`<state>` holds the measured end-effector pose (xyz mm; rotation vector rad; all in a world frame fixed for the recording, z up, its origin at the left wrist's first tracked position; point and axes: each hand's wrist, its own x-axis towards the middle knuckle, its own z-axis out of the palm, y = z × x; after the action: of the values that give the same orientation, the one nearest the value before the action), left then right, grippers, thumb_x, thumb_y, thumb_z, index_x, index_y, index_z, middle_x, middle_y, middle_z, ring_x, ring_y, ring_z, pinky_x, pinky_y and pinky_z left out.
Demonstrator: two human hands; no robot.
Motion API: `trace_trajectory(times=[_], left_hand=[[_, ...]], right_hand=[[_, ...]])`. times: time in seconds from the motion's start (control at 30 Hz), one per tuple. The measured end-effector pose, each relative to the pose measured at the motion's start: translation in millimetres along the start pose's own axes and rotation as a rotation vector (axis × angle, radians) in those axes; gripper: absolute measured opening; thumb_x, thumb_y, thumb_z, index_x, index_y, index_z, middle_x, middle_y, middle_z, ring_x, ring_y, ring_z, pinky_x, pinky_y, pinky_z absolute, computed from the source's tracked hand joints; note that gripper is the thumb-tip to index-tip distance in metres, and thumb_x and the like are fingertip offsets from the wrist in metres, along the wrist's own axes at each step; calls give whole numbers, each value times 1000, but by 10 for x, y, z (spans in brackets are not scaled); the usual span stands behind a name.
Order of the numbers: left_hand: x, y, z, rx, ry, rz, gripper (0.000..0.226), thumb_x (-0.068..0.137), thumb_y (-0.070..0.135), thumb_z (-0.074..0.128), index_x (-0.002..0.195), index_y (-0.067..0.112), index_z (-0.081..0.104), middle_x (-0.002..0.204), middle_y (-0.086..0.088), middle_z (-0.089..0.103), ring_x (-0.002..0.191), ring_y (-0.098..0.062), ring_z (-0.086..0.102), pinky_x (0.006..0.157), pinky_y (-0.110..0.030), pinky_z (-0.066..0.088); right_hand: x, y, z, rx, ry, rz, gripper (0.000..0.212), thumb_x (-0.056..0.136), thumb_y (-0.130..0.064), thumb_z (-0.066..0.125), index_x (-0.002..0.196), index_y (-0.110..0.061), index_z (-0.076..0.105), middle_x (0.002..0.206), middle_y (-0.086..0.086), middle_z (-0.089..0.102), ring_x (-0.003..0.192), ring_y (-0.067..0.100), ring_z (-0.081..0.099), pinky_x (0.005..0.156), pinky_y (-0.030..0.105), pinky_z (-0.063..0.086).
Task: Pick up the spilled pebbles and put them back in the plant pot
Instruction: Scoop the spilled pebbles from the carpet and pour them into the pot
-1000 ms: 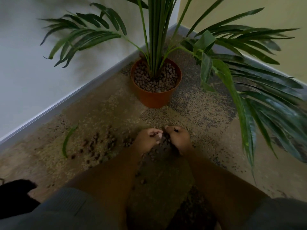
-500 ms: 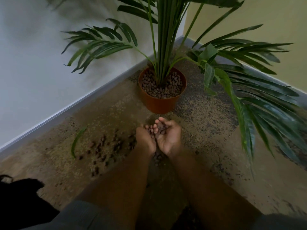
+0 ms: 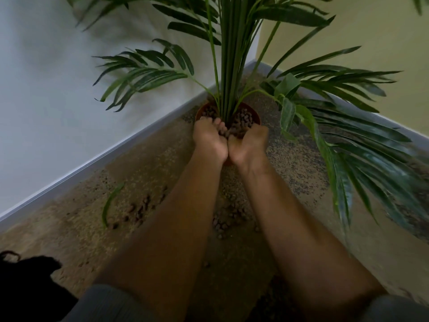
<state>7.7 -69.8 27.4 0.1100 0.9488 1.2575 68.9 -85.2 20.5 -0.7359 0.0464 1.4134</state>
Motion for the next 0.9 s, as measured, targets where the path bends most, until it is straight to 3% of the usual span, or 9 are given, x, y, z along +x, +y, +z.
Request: trace_trajectory(times=[0.03, 0.07, 0.1, 0.13, 0.27, 0.5, 0.67, 0.8, 0.9], left_hand=[[-19, 23, 41, -6, -4, -12, 44, 101, 17, 25, 65, 13, 50, 61, -3, 51, 57, -18, 49, 48, -23, 20], [-42, 35, 80, -5, -17, -22, 45, 101, 17, 24, 63, 12, 48, 60, -7, 49, 58, -20, 51, 84, -17, 16], [-71, 38, 104, -2, -29, -16, 44, 101, 18, 24, 68, 8, 53, 69, -13, 54, 73, -25, 57, 90, -21, 45], [-90, 37, 117, -14, -60, -13, 41, 100, 18, 26, 80, 4, 59, 85, -18, 60, 91, -29, 59, 107, -48, 45], [-135, 47, 127, -58, -90, -36, 47, 98, 16, 26, 133, -2, 52, 136, -22, 54, 125, -34, 52, 109, -43, 41], [-77, -42, -39, -163, -17, 15, 51, 102, 22, 20, 148, 6, 34, 149, -15, 42, 137, -27, 42, 116, -36, 32], [96, -219, -397, 0, 320, 120, 42, 99, 21, 36, 136, 17, 53, 128, -6, 62, 117, -24, 59, 98, -37, 48], [62, -492, -840, 472, 461, 225, 34, 96, 25, 44, 125, 16, 59, 120, -9, 65, 105, -27, 62, 89, -38, 52], [85, -681, -1233, 970, 380, 245, 35, 96, 29, 43, 126, 20, 58, 128, -5, 61, 111, -23, 57, 91, -32, 44]], right_hand=[[3, -24, 42, 2, -16, -1, 54, 101, -29, 21, 136, -1, 51, 135, 24, 53, 126, 36, 50, 112, 46, 37], [-7, -41, 73, 16, -24, -3, 55, 101, -31, 20, 138, -1, 49, 138, 25, 51, 128, 38, 48, 113, 50, 36], [-21, -53, 91, 35, -29, -2, 56, 101, -32, 19, 139, -1, 48, 138, 25, 50, 129, 40, 47, 113, 53, 35], [-29, -64, 97, 49, -29, 0, 57, 101, -32, 19, 139, 0, 47, 139, 27, 49, 129, 41, 46, 113, 54, 34], [-61, -62, 81, 84, -9, 2, 56, 101, -30, 20, 143, 1, 41, 144, 26, 44, 134, 39, 41, 117, 50, 30], [-161, 21, 19, 29, 107, 31, 51, 103, -30, 24, 143, 0, 38, 139, 19, 46, 133, 31, 44, 111, 37, 36], [-176, 339, -331, -418, 273, 79, 15, 88, -13, 46, 84, -13, 60, 72, 4, 57, 65, 18, 54, 60, 29, 47], [-115, 469, -901, -951, 436, -90, 19, 91, -20, 46, 82, -16, 61, 81, 6, 57, 75, 19, 51, 65, 32, 40], [-87, 448, -1473, -1451, 485, -273, 36, 97, -33, 43, 121, -13, 62, 121, 11, 60, 110, 28, 57, 95, 43, 48]])
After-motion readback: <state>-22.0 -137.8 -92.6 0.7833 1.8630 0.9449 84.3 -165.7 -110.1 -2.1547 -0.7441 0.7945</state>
